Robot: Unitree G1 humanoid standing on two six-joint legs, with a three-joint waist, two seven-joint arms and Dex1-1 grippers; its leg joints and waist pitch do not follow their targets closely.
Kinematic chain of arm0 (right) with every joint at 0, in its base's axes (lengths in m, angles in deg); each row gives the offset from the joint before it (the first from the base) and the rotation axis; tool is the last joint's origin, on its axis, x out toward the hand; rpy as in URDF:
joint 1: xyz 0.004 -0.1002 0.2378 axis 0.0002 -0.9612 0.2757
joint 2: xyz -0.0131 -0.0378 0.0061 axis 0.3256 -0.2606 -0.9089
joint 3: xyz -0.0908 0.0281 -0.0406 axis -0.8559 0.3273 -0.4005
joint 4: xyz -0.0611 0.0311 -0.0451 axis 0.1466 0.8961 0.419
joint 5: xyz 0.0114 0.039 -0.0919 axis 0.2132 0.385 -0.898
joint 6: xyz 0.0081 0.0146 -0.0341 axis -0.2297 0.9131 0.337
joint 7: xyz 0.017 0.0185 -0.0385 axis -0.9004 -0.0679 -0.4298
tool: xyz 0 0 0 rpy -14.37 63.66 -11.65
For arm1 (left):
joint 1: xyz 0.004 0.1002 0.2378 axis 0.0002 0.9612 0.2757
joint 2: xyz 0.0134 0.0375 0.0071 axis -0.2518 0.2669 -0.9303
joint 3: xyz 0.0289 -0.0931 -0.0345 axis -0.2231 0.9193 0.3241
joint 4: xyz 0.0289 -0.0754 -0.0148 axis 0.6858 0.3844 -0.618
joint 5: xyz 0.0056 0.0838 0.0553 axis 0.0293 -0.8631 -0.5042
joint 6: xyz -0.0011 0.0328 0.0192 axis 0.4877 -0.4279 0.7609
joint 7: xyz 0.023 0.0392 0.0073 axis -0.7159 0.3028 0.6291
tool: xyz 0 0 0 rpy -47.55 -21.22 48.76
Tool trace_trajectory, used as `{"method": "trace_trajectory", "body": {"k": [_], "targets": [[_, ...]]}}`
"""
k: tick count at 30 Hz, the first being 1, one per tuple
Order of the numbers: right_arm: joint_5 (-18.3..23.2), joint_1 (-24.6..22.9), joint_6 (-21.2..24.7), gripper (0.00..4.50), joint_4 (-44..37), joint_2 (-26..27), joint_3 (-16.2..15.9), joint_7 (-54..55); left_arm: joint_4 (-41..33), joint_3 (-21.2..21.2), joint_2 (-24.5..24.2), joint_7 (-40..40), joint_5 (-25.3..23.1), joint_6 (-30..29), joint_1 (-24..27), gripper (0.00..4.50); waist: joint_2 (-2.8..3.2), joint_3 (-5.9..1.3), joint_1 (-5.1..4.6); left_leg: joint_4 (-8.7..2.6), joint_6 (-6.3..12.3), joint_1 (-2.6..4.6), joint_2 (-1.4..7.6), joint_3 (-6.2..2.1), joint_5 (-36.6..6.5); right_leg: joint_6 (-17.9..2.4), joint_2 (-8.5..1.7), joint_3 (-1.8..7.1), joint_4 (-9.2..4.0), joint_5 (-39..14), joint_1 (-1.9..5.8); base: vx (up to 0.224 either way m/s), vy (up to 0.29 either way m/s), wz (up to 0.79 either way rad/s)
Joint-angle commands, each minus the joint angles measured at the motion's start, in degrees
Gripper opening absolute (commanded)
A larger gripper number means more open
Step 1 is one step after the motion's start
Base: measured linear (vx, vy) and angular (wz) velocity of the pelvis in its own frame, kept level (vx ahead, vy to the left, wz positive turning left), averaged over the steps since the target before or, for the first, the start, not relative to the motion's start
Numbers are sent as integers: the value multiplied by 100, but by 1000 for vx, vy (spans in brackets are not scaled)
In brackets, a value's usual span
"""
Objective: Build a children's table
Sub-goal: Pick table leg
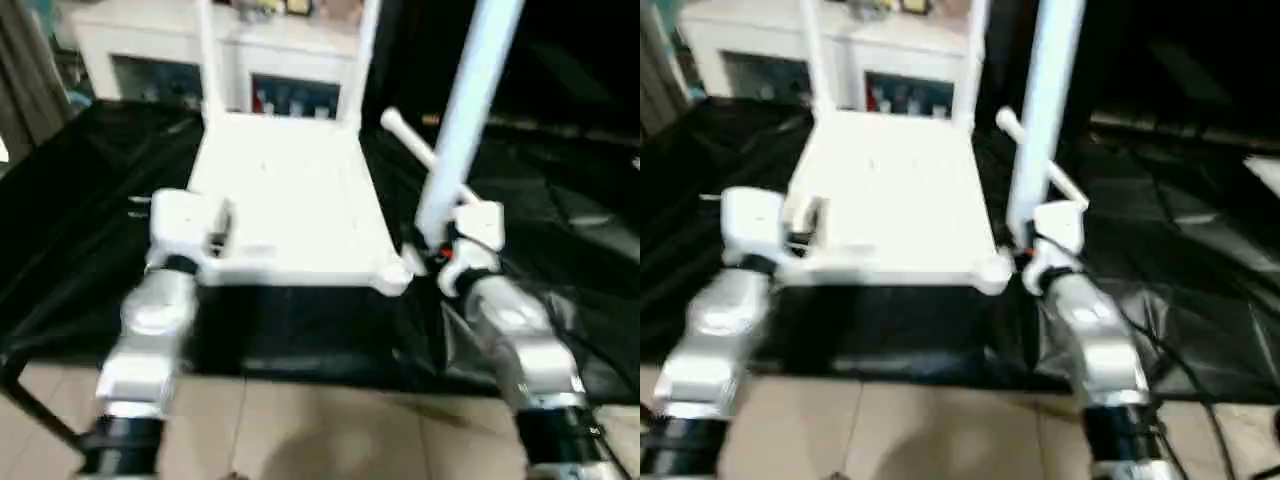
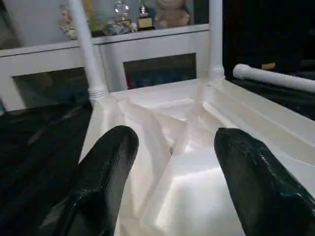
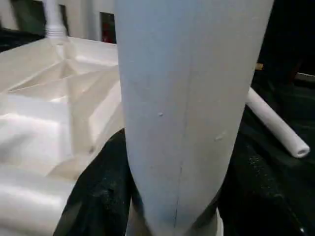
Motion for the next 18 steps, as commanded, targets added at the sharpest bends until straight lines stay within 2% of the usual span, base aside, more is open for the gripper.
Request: {"method": "trace_trajectory", "body": {"k": [1, 2, 3, 4, 5, 6, 7, 8, 9, 10, 11, 12, 13, 14, 15, 16, 17, 18], "targets": [[-8, 45, 34, 189, -76, 33, -67, -29, 117, 58, -80, -39, -14, 63, -66, 311, 151, -428, 28, -612, 761, 183, 195, -191, 1088, -732, -99, 15, -354, -313, 208, 232, 39, 6], [-10, 34, 36, 189, -79, 21, -71, -36, 136, 46, -80, -48, -17, 81, -73, 311, 184, -647, -418, -438, 2526, 1489, 888, -1165, 3034, 159, -29, -57, 714, -762, -1116, 266, 20, -2], [-13, 28, 32, 189, -82, 17, -70, -33, 140, 42, -76, -55, -14, 82, -73, 311, 184, -647, -418, -438, 2526, 1489, 888, -1165, 3034, 159, -29, -57, 714, -762, -1116, 225, -52, -23], [-18, 16, 20, 189, -88, 8, -66, -25, 146, 41, -59, -76, -14, 83, -73, 311, 139, -553, -350, -430, 2658, 1201, 819, -1013, 3556, 458, -152, 87, 888, -362, -1264, 225, -52, -23], [85, -7, 105, 189, -126, 42, 23, -17, 134, 4, -35, -141, -29, 94, -58, 311, 48, -548, -363, -558, 2566, 1130, 735, -872, 3309, 507, -237, 199, 876, 172, -1372, 170, -37, -17], [98, -12, 110, 189, -146, 38, 43, -17, 139, -28, -32, -180, -33, 107, -51, 311, -118, -457, -375, -638, 2313, 940, 505, -486, 2352, 144, -255, 298, 585, 911, -1357, 155, -31, -10], [100, -15, 109, 189, -162, 34, 59, -21, 145, -61, -35, -210, -31, 119, -47, 311, -256, -416, -359, -629, 2040, 831, 268, -338, 1579, -152, -339, 414, 225, 1261, -1188, 155, -31, -10], [98, -20, 90, 189, -175, 30, 58, -39, 148, -90, -40, -239, -28, 123, -40, 311, -665, -438, -205, -302, 1370, 255, -453, 99, -227, -39, -424, 913, -265, 606, -381, 155, -67, 7], [88, -26, 77, 189, -186, 26, 56, -50, 150, -115, -43, -258, -23, 117, -34, 311, -629, -387, -4, 165, 1120, 125, -630, 89, -811, -219, -806, 1229, -603, -614, -196, 167, -71, 12], [52, -43, 69, 189, -209, 17, 40, -53, 135, -147, -5, -403, 119, 253, 2, 311, -532, -419, 25, 446, 570, 9, -488, -121, -583, -976, -1056, 1341, -571, -1221, -6, 167, -71, 12], [42, -55, 70, 189, -221, 13, 25, -48, 83, -187, 6, -552, 232, 297, 44, 311, -449, -355, 45, 511, 151, -177, -356, -234, -150, -1524, -1107, 1232, -528, -969, 121, 154, -22, -6], [43, -63, 55, 189, -228, 6, 16, -54, 44, -253, -9, -678, 280, 226, 76, 311, -329, -310, 31, 487, -169, -259, -148, -338, 133, -2022, -1190, 1149, -538, -445, 83, 127, 23, -9], [57, -71, 48, 189, -242, 3, 5, -60, -3, -326, -43, -891, 356, 178, 127, 311, -299, -295, 21, 377, -244, -283, -51, -359, 348, -2194, -1158, 1033, -524, -33, 30, 127, 23, -9], [102, -75, 52, 189, -258, 5, 15, -89, -72, -416, -88, -1177, 477, 186, 198, 311, -47, -310, -30, -453, -152, -115, 155, -280, 1335, -1835, -467, 427, -280, 853, -211, 122, 50, -2], [217, -73, 82, 189, -288, 18, 55, -166, -132, -499, -141, -1483, 631, 123, 257, 311, 147, -345, -64, -641, -80, 43, 347, -430, 1348, -1404, -190, 274, -15, 1009, -340, 113, 92, -5], [270, -72, 89, 189, -304, 20, 74, -211, -153, -535, -164, -1611, 697, 77, 279, 311, 226, -435, -229, -463, 111, 290, 509, -571, 2149, -1113, -37, 195, 297, 1252, -658, 113, 92, -5], [461, -61, 128, 189, -359, -3, 138, -404, -202, -657, -246, -2055, 914, -27, 324, 311, 122, -461, -252, -363, 354, 499, 669, -716, 3637, -743, -215, 365, 284, 1447, -838, 98, 103, -1], [511, -58, 141, 189, -375, -17, 154, -465, -204, -688, -266, -2169, 964, -43, 327, 311, 49, -487, -220, -256, 405, 488, 542, -610, 4721, -594, -351, 493, 153, 1980, -859, 59, 64, 7]]}}
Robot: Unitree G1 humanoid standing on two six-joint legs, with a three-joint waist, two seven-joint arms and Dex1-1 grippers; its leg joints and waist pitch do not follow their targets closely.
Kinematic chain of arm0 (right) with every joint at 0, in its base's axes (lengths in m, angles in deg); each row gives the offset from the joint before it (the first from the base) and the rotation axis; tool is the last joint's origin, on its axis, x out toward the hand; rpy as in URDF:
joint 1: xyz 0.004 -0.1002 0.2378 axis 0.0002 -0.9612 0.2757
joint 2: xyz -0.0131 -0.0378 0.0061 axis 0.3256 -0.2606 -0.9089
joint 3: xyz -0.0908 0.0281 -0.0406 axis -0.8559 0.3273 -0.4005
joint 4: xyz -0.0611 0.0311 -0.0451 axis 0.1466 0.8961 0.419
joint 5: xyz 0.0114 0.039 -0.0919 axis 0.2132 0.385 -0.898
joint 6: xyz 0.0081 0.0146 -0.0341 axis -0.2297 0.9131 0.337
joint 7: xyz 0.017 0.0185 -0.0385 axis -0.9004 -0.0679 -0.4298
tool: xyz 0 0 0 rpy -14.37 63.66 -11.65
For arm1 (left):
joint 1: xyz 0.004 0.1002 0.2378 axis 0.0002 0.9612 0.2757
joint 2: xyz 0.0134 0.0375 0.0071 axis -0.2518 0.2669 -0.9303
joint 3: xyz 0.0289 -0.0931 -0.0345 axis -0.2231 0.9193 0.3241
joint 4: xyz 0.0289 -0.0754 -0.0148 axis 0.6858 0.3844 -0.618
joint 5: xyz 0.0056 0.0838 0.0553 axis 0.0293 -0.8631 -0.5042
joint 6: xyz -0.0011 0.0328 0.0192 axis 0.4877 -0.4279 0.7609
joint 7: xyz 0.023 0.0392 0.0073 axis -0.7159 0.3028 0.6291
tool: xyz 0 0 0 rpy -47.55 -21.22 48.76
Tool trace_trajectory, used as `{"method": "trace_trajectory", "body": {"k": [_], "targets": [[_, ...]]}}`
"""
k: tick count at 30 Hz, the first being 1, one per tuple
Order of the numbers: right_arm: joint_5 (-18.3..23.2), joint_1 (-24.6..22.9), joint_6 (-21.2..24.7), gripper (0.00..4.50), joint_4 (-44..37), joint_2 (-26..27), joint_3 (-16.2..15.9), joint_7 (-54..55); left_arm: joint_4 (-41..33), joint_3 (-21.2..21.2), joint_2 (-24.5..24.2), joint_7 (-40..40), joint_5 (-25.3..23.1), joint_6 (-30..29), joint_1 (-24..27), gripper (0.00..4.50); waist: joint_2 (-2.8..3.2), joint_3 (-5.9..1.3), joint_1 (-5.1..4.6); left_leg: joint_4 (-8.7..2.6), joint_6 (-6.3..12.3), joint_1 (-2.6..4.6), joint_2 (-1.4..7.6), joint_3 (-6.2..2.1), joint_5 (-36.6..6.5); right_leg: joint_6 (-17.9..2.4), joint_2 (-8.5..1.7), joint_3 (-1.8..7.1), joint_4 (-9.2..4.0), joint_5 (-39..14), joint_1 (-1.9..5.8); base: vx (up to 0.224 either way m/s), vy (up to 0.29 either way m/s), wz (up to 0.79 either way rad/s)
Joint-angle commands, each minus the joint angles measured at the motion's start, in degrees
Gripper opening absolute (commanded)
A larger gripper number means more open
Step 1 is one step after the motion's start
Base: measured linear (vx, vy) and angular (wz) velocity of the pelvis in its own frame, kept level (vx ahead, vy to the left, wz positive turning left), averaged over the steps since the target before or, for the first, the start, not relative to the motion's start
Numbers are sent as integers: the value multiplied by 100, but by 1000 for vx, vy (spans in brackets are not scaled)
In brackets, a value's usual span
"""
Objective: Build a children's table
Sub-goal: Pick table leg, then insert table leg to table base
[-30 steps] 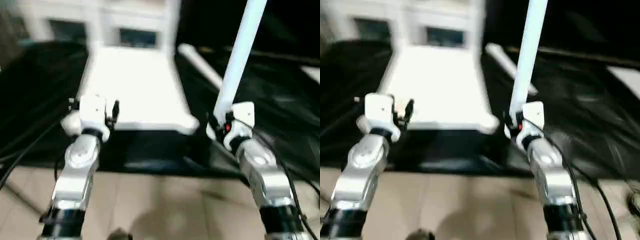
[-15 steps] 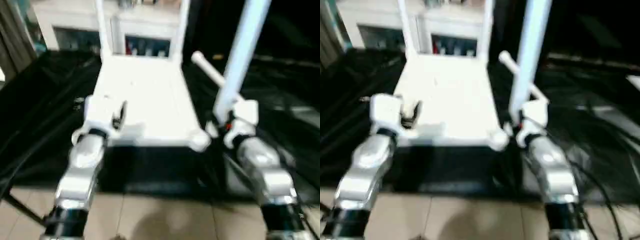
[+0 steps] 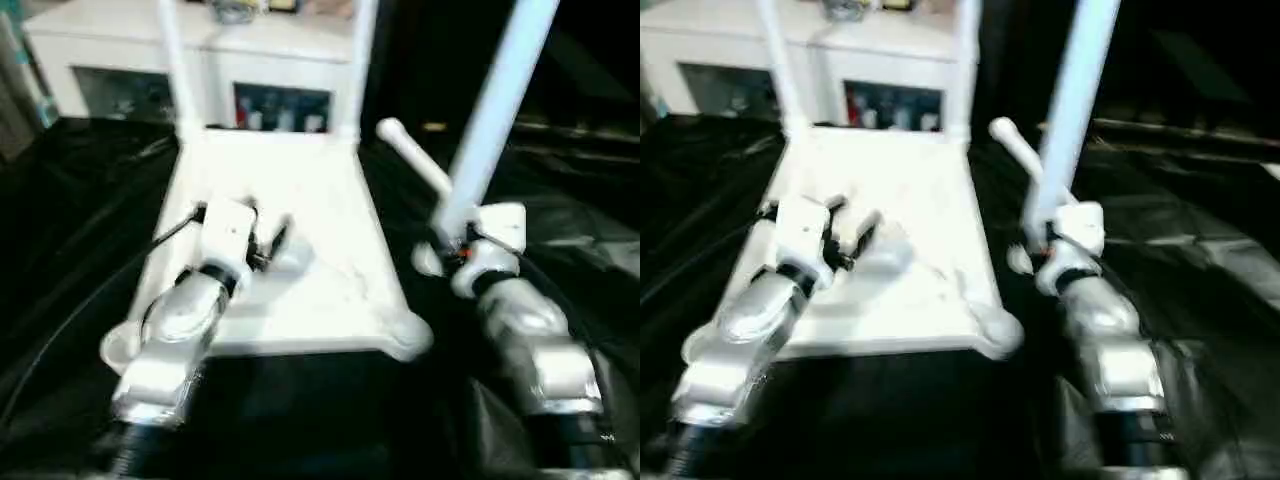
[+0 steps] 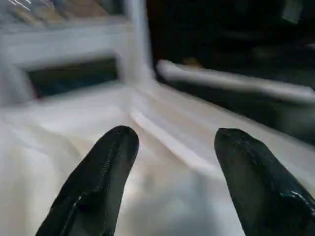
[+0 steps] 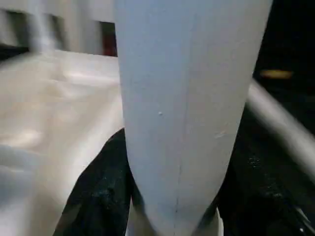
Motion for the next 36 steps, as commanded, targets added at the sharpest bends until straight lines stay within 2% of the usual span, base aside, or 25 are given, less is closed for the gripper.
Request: {"method": "trace_trajectory", "body": {"k": [1, 2, 3, 4, 5, 6, 7, 8, 9, 10, 11, 12, 14, 16, 17, 18, 19, 20, 21, 23, 25, 27, 28, 31, 36], "targets": [[318, 69, 183, 189, -176, -199, 258, -282, -95, -290, 5, -614, 278, -81, -71, 311, 47, -440, -65, -312, 490, 558, 678, -370, 4647, -396, -541, 262, -175, 1790, -156, 59, 64, 7], [463, 96, 295, 189, -170, -273, 309, -471, -42, -371, -82, -878, 338, -37, -147, 311, -36, -397, 19, -355, 436, 318, 449, -135, 3695, -574, -592, 314, -248, 2079, 27, 0, 0, 0], [592, 118, 403, 189, -162, -330, 352, -630, 9, -440, -159, -1082, 362, 2, -216, 311, -85, -394, 58, -420, 420, 182, 367, -55, 3066, -651, -637, 316, -232, 2165, 168, 0, 0, 0], [740, 141, 548, 189, -159, -427, 364, -874, 85, -542, -269, -1393, 390, 26, -321, 311, -71, -339, 146, -534, 366, 155, 421, 38, 1500, -842, -717, 335, -342, 1677, 175, 0, 0, 0], [808, 154, 625, 189, -154, -495, 354, -1027, 148, -611, -339, -1579, 386, 37, -395, 311, -81, -277, 158, -654, 269, 185, 484, 102, 256, -1082, -733, 337, -432, 892, 206, -73, -18, 13], [841, 166, 692, 189, -134, -620, 303, -1249, 295, -733, -432, -1816, 314, 43, -527, 311, -81, -214, 119, -734, 186, 225, 546, 148, -542, -1226, -720, 320, -508, 134, 159, -79, -20, 8], [879, 184, 777, 189, -96, -781, 235, -1556, 500, -900, -559, -2170, 233, 31, -708, 311, -64, -187, 113, -780, 103, 226, 580, 159, -882, -1233, -727, 307, -525, -335, 166, -79, -20, 8], [878, 195, 778, 189, -59, -890, 169, -1731, 596, -1021, -635, -2505, 261, -15, -802, 311, -52, -154, 90, -812, -95, 263, 604, 185, -1464, -1146, -726, 310, -591, -1239, 121, -82, -14, -2], [871, 205, 778, 189, -30, -948, 129, -1820, 668, -1124, -695, -2702, 230, -35, -867, 311, -55, -134, 59, -844, -265, 261, 612, 191, -1789, -999, -738, 311, -639, -1868, 99, -76, -13, -4], [881, 220, 811, 189, 7, -1015, 90, -1928, 786, -1287, -774, -2968, 160, -94, -971, 311, -52, -151, 64, -849, -359, 272, 626, 195, -1848, -886, -764, 325, -657, -2056, 74, -76, -13, -4], [864, 236, 843, 189, 38, -1118, 10, -2055, 968, -1506, -854, -3312, 69, -160, -1122, 311, -60, -150, 61, -855, -375, 269, 624, 202, -1823, -847, -763, 331, -668, -2092, 64, -66, -9, -4], [862, 237, 843, 189, 40, -1124, 5, -2063, 981, -1518, -858, -3330, 61, -161, -1131, 311, -55, -159, 64, -862, -401, 254, 633, 201, -1725, -834, -772, 337, -660, -2011, 62, -54, -7, -4], [898, 235, 927, 189, -9, -1206, -44, -2182, 1240, -1766, -896, -3692, 17, -292, -1353, 311, -34, -157, 68, -865, -392, 235, 633, 201, -1689, -860, -786, 338, -661, -1945, 60, -27, -3, -2], [942, 221, 999, 189, -81, -1238, -50, -2224, 1347, -1883, -900, -3814, -2, -368, -1471, 311, -48, -178, 75, -855, -374, 227, 646, 205, -1584, -940, -791, 338, -637, -1742, 61, 0, 0, 0], [939, 202, 1014, 189, -130, -1267, -65, -2251, 1422, -1946, -888, -3826, -60, -385, -1540, 311, 14, -175, 74, -847, -357, 240, 644, 212, -1566, -1037, -777, 337, -629, -1596, 49, 0, 0, 0], [939, 202, 1014, 189, -130, -1267, -65, -2251, 1422, -1946, -888, -3826, -60, -385, -1540, 311, 14, -175, 74, -847, -357, 240, 644, 212, -1566, -1037, -777, 337, -629, -1596, 49, 0, 0, 0], [922, 181, 1017, 189, -168, -1305, -78, -2293, 1547, -1985, -859, -3800, -139, -381, -1625, 311, -22, -184, 74, -844, -312, 221, 643, 223, -1491, -1075, -777, 331, -624, -1528, 74, 0, 0, 0], [918, 142, 1021, 189, -213, -1332, -80, -2324, 1709, -2000, -815, -3687, -257, -374, -1722, 293, 17, -182, 73, -825, -270, 218, 632, 239, -1390, -1103, -767, 337, -631, -1420, 66, 0, 0, 0], [921, 120, 1023, 189, -234, -1344, -78, -2338, 1772, -2006, -804, -3620, -321, -370, -1761, 282, 1, -203, 85, -812, -220, 212, 639, 241, -1222, -1141, -768, 334, -606, -1198, 92, 0, 0, 0], [900, 83, 1014, 189, -271, -1392, -95, -2385, 1930, -1997, -776, -3596, -411, -376, -1861, 274, 28, -217, 87, -800, -133, 188, 645, 244, -963, -1234, -762, 318, -561, -795, 114, 0, 0, 0], [918, 38, 1039, 189, -301, -1426, -100, -2468, 2040, -2005, -761, -3598, -464, -478, -1955, 262, 18, -251, 95, -777, -25, 171, 646, 255, -665, -1337, -759, 307, -512, -295, 148, 0, 0, 0], [865, -12, 1028, 189, -319, -1463, -187, -2543, 2042, -2037, -756, -3602, -454, -713, -2001, 236, 18, -283, 109, -740, 154, 159, 645, 273, -261, -1511, -747, 288, -432, 464, 161, 0, 0, 0], [855, -20, 1024, 189, -323, -1466, -205, -2557, 2046, -2049, -757, -3605, -458, -746, -2013, 232, 25, -274, 115, -737, 243, 155, 645, 276, -220, -1582, -751, 281, -431, 597, 156, 0, 0, 0], [856, -19, 1034, 189, -329, -1443, -215, -2545, 2073, -2064, -731, -3660, -458, -852, -2041, 204, 28, -257, 113, -742, 269, 166, 657, 282, -405, -1644, -760, 280, -453, 389, 155, 0, 0, 0], [825, 8, 1035, 189, -350, -1395, -250, -2517, 2012, -2040, -741, -3759, -456, -1009, -2031, 160, 28, -203, 100, -790, 34, 200, 673, 280, -948, -1539, -764, 301, -545, -541, 120, 0, 0, 0]]}}
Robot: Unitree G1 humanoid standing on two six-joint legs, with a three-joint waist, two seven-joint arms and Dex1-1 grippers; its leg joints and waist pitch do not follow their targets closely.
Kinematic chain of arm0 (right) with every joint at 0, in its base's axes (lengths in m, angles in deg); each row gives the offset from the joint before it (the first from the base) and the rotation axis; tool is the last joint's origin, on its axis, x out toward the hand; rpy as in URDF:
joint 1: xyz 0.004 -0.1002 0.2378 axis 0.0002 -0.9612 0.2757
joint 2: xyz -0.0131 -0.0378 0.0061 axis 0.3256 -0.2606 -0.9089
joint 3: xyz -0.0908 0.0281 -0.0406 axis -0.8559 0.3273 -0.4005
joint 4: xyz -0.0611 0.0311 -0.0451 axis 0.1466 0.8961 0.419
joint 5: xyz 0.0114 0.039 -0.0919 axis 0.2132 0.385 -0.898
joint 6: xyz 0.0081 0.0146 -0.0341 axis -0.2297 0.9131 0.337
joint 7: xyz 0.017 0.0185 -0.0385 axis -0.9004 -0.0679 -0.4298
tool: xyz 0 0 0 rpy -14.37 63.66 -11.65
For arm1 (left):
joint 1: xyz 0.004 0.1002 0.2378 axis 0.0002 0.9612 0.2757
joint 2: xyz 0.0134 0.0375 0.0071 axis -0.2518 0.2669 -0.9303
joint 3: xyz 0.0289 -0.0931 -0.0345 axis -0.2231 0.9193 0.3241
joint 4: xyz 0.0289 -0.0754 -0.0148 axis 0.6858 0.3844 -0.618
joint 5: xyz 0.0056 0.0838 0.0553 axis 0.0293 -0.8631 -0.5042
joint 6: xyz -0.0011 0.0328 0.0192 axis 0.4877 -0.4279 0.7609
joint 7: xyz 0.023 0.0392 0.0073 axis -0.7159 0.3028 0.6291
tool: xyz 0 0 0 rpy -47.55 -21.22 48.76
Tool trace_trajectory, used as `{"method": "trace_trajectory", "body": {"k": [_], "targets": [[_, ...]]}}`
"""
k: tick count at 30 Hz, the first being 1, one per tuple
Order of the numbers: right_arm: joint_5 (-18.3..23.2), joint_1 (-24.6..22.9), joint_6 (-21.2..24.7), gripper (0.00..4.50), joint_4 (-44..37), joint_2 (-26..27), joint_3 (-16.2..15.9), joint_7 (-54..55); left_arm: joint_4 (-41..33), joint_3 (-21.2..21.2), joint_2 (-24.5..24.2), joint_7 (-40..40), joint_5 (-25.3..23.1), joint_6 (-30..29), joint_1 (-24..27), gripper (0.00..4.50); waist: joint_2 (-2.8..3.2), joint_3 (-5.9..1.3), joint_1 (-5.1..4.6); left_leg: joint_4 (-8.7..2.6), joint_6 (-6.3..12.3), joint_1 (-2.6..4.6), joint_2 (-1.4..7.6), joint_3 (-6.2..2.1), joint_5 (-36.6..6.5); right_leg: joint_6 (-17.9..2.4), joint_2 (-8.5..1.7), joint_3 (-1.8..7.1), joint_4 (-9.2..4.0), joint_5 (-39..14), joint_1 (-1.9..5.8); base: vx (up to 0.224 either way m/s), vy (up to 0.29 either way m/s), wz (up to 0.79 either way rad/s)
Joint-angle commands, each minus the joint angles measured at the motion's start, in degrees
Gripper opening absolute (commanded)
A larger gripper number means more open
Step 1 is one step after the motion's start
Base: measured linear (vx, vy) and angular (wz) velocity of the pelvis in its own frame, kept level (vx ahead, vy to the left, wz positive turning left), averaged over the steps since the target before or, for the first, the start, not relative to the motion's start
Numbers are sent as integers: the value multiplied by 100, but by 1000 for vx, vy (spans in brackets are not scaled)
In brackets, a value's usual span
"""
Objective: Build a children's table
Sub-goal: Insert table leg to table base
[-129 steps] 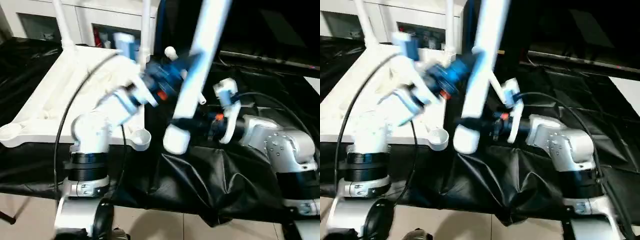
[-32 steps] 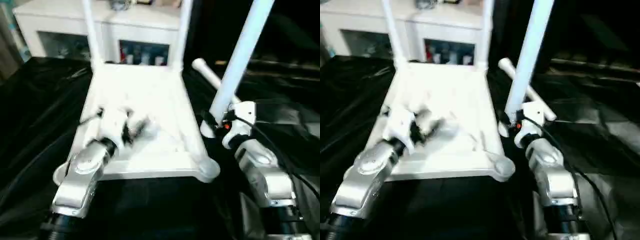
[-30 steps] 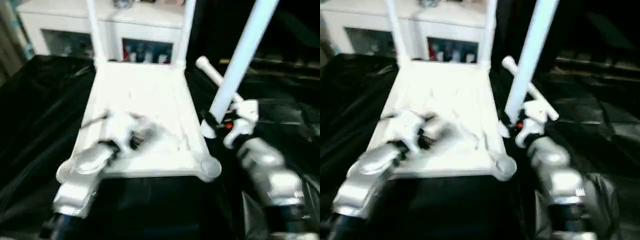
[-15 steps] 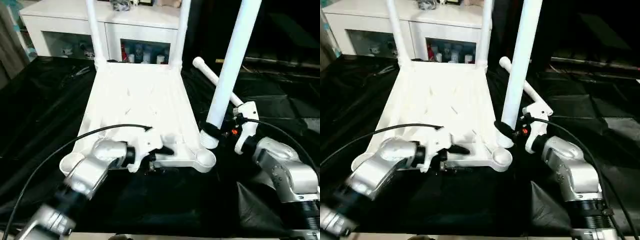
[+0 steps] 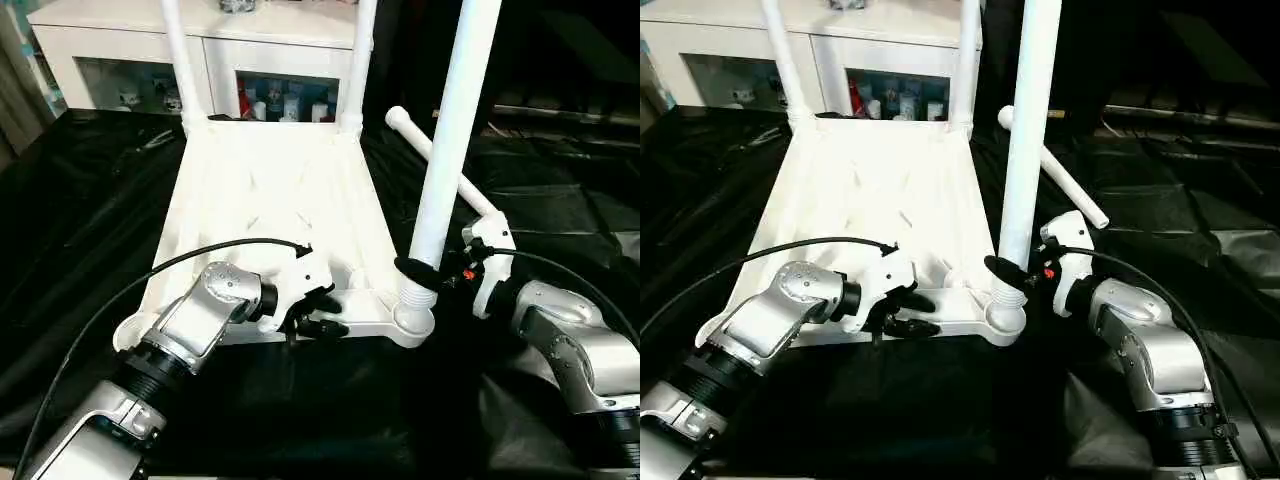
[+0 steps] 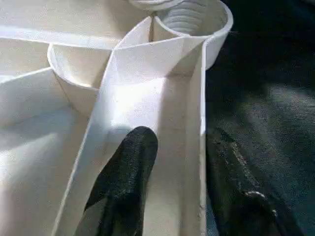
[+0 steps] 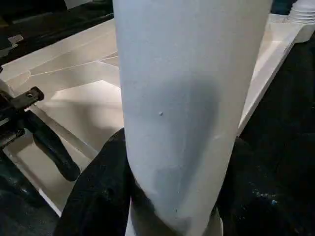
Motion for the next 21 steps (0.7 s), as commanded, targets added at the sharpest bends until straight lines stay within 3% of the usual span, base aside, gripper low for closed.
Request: {"method": "trace_trajectory", "body": {"k": [1, 4, 9, 21], "targets": [[-17, 48, 22, 189, -158, -17, -3, 6, -70, -16, -46, -72, -46, -96, -83, 150, 35, -321, 22, -508, 16, 149, 523, -207, -1216, -1528, -606, 314, -507, -749, 197, 0, 0, 0], [-34, 45, -9, 189, -152, -36, -23, 4, -109, -1, -55, -42, -50, -142, -94, 133, 34, -318, 20, -523, -68, 152, 526, -216, -1314, -1428, -610, 322, -525, -975, 185, 0, 0, 0], [-48, 59, -5, 189, -153, -35, -32, 8, -135, 0, -52, -36, -115, -200, -122, 86, 37, -320, 15, -522, -39, 144, 526, -212, -1218, -1450, -608, 323, -514, -777, 182, 0, 0, 0], [-55, 70, 24, 189, -175, -60, -2, 16, -171, -187, -135, -79, -393, -32, -119, 6, 38, -302, 2, -536, -40, 135, 531, -219, -1301, -1366, -612, 333, -549, -1077, 168, 0, 0, 0]]}}
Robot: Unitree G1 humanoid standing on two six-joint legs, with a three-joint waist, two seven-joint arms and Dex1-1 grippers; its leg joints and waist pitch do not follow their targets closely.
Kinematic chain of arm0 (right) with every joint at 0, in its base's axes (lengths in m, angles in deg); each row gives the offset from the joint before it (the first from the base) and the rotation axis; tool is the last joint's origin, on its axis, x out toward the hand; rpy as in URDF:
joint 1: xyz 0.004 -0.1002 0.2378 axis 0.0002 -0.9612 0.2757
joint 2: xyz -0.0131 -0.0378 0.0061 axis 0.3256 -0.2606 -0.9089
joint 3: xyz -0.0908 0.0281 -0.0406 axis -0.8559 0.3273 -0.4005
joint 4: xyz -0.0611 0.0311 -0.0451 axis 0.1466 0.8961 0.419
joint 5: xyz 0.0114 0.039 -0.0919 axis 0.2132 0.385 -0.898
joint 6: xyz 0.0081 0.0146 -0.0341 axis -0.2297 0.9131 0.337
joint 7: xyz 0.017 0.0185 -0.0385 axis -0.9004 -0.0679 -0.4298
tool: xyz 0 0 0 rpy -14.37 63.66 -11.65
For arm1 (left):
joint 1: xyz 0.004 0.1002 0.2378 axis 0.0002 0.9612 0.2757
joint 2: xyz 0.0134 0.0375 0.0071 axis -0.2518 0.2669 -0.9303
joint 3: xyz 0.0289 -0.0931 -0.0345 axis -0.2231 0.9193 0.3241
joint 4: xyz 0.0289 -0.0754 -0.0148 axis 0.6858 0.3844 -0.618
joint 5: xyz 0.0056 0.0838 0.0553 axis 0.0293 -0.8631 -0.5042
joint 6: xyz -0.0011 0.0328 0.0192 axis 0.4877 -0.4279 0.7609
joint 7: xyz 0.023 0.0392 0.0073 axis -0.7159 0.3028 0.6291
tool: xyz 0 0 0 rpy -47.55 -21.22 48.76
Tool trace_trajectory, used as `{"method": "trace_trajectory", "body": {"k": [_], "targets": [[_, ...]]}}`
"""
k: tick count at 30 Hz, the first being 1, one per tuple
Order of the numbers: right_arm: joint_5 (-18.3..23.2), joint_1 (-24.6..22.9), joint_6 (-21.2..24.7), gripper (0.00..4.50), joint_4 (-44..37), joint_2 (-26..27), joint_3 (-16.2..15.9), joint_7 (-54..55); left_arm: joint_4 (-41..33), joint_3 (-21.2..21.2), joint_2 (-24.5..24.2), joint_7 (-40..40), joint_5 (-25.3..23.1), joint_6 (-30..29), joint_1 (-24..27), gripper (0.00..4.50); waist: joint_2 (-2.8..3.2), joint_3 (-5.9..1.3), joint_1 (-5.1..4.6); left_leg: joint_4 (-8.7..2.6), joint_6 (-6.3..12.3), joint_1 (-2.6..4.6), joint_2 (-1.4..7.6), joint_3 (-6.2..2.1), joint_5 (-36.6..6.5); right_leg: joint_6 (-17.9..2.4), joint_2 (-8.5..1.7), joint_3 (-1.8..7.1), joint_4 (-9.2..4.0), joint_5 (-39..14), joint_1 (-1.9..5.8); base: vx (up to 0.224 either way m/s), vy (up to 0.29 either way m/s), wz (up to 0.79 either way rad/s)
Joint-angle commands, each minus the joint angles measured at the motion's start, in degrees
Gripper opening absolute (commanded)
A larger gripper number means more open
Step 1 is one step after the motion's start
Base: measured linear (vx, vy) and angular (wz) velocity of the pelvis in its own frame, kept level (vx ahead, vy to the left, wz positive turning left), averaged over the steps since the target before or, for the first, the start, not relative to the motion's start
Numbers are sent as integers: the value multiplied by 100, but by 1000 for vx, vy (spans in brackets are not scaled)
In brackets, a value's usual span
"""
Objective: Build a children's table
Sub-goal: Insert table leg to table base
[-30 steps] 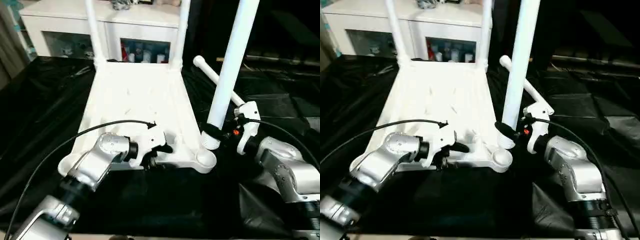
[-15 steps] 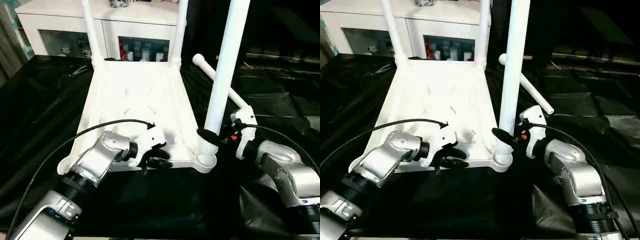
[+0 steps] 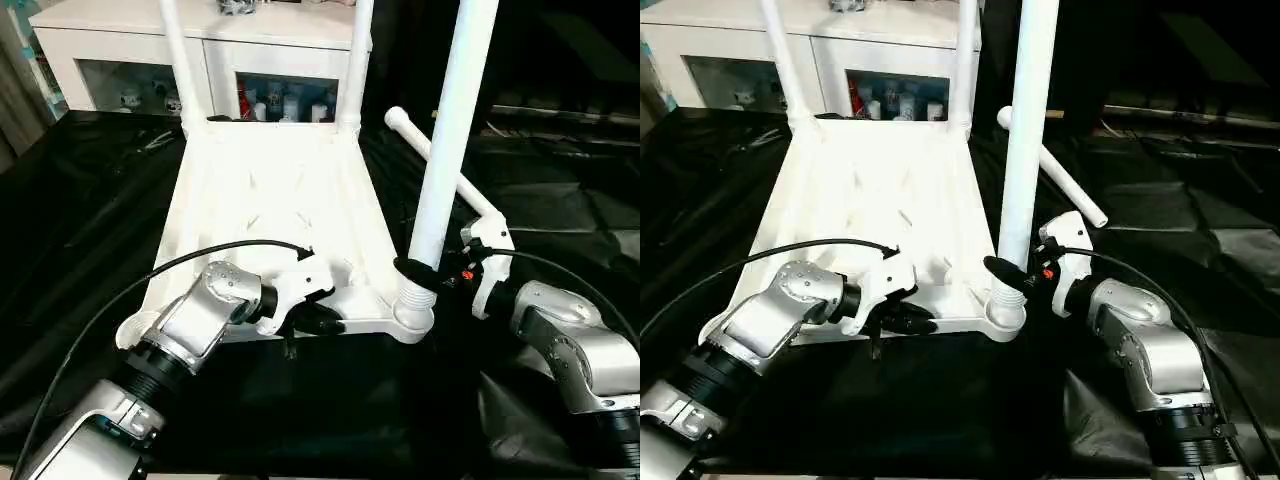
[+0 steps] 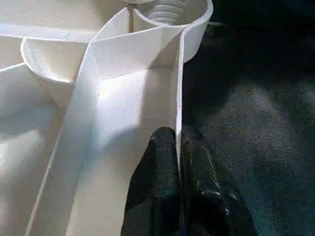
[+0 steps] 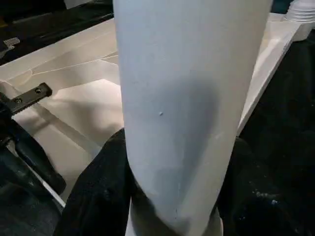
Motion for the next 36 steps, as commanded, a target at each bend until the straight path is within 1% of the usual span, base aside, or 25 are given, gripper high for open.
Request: {"method": "trace_trajectory", "body": {"k": [1, 5, 9, 10, 11, 12, 14, 15, 16, 17, 18, 19, 20, 21, 22, 23, 25, 26, 27, 28, 30, 31, 34, 35, 36], "targets": [[-26, 69, 26, 189, -174, -61, 10, 13, -45, -73, -82, 47, -215, -5, -91, 6, 23, -319, 15, -532, -42, 129, 530, -223, -1300, -1366, -615, 332, -550, -1070, 170, 0, 0, 0], [-18, 110, 41, 189, -165, -45, 29, 43, -58, -121, -157, 75, -326, 148, -101, 6, 13, -318, 13, -534, -29, 131, 529, -219, -1292, -1368, -612, 331, -548, -1039, 163, 0, 0, 0], [32, 199, 66, 189, -93, 46, 75, 113, -175, -25, -253, 125, -324, 78, -39, 6, -16, -315, 9, -534, -20, 125, 526, -213, -1268, -1364, -618, 333, -551, -1102, 161, 0, 0, 0], [37, 241, 76, 189, -47, 86, 87, 155, -245, 19, -313, 146, -329, 21, 19, 6, -25, -313, 4, -538, -22, 121, 529, -216, -1266, -1364, -620, 333, -547, -1118, 161, 0, 0, 0], [37, 278, 85, 189, 2, 125, 94, 196, -319, 84, -361, 191, -314, -69, 94, 6, -26, -321, -21, -543, -30, 95, 527, -228, -1211, -1368, -622, 327, -520, -1091, 180, 0, 0, 0], [38, 328, 101, 189, 68, 170, 99, 240, -451, 198, -423, 237, -250, -246, 224, 6, -34, -315, -34, -540, -24, 88, 518, -223, -1181, -1338, -613, 320, -529, -1120, 175, 0, 0, 0], [63, 367, 138, 189, 112, 195, 99, 237, -642, 320, -493, 278, -165, -470, 389, 6, -26, -316, -47, -528, -24, 100, 522, -215, -1153, -1369, -617, 326, -517, -1077, 165, 0, 0, 0], [88, 419, 187, 189, 165, 217, 79, 213, -1020, 452, -656, 309, -70, -865, 685, 6, -54, -321, -64, -529, 2, 87, 521, -214, -1098, -1393, -612, 322, -507, -1026, 175, 0, 0, 0], [95, 435, 199, 189, 182, 220, 71, 200, -1145, 476, -712, 307, -49, -988, 774, 6, -70, -326, -96, -536, 52, 34, 522, -231, -898, -1438, -626, 307, -464, -821, 217, 0, 0, 0], [103, 468, 217, 189, 206, 226, 23, 145, -1492, 587, -827, 375, -8, -1264, 1029, 6, -93, -325, -117, -534, 102, 32, 507, -216, -825, -1414, -587, 294, -473, -745, 207, 0, 0, 0], [103, 468, 217, 189, 206, 226, 23, 145, -1492, 587, -827, 375, -8, -1264, 1029, 6, -76, -339, -116, -520, 120, 48, 510, -218, -768, -1442, -593, 297, -453, -623, 211, 0, 0, 0], [112, 517, 237, 189, 246, 238, -27, 73, -1875, 721, -929, 566, -55, -1566, 1283, 6, -72, -348, -138, -502, 182, 53, 502, -201, -629, -1489, -579, 298, -436, -369, 210, 0, 0, 0], [113, 521, 239, 189, 250, 239, -30, 68, -1901, 728, -936, 581, -62, -1589, 1298, 6, -163, -352, -151, -501, 231, 42, 503, -193, -578, -1517, -579, 292, -433, -264, 227, 0, 0, 0], [116, 586, 240, 189, 330, 252, -47, 9, -2154, 810, -978, 782, -158, -1880, 1427, 6, -167, -331, -134, -496, 323, 52, 479, -180, -534, -1501, -575, 293, -460, -308, 209, 0, 0, 0], [116, 586, 240, 189, 330, 252, -47, 9, -2154, 810, -978, 782, -158, -1880, 1427, 6, -146, -339, -141, -490, 316, 67, 492, -178, -550, -1530, -594, 297, -446, -322, 213, 0, 0, 0], [107, 651, 203, 189, 422, 262, -56, -27, -2335, 894, -969, 941, -229, -2169, 1485, 6, -135, -318, -133, -496, 313, 80, 492, -171, -598, -1519, -579, 299, -484, -468, 187, 0, 0, 0], [105, 702, 167, 189, 479, 274, -68, -61, -2492, 947, -993, 1044, -327, -2377, 1519, 6, -170, -302, -143, -517, 235, 90, 504, -174, -749, -1508, -569, 293, -506, -724, 183, 0, 0, 0], [101, 728, 151, 189, 505, 281, -71, -84, -2592, 961, -1017, 1094, -360, -2484, 1540, 6, -175, -296, -142, -520, 174, 107, 507, -173, -840, -1469, -561, 298, -510, -869, 170, 0, 0, 0], [107, 754, 147, 189, 523, 296, -67, -92, -2674, 999, -1010, 1184, -403, -2592, 1553, 6, -166, -285, -133, -528, 126, 112, 506, -177, -914, -1424, -562, 303, -526, -992, 159, 0, 0, 0], [125, 793, 146, 189, 553, 320, -58, -108, -2764, 1034, -983, 1301, -423, -2665, 1547, 6, -205, -293, -136, -533, 84, 116, 514, -180, -944, -1404, -559, 303, -519, -1007, 164, 0, 0, 0], [141, 815, 150, 189, 573, 336, -53, -123, -2782, 1068, -923, 1379, -402, -2640, 1527, 6, -194, -289, -113, -533, 49, 125, 509, -180, -973, -1376, -561, 308, -526, -1037, 150, 0, 0, 0], [145, 841, 149, 189, 603, 350, -54, -131, -2732, 1108, -825, 1430, -335, -2531, 1482, 6, -207, -291, -109, -537, 33, 124, 508, -181, -957, -1368, -556, 305, -521, -998, 150, 0, 0, 0], [35, 978, 30, 189, 876, 445, -130, -163, -2430, 944, -631, 1335, -159, -1771, 1319, 6, -220, -304, -90, -528, 45, 128, 499, -176, -869, -1378, -551, 301, -517, -801, 152, 0, 0, 0], [1, 1049, -10, 189, 1002, 497, -153, -158, -2343, 898, -581, 1340, -145, -1710, 1265, 6, -248, -312, -85, -512, 73, 132, 490, -157, -836, -1382, -554, 308, -514, -729, 141, 0, 0, 0], [-19, 1103, -38, 189, 1094, 531, -164, -157, -2320, 878, -547, 1367, -144, -1757, 1233, 6, -240, -328, -67, -507, 78, 136, 500, -156, -732, -1417, -564, 307, -487, -571, 152, 0, 0, 0]]}}
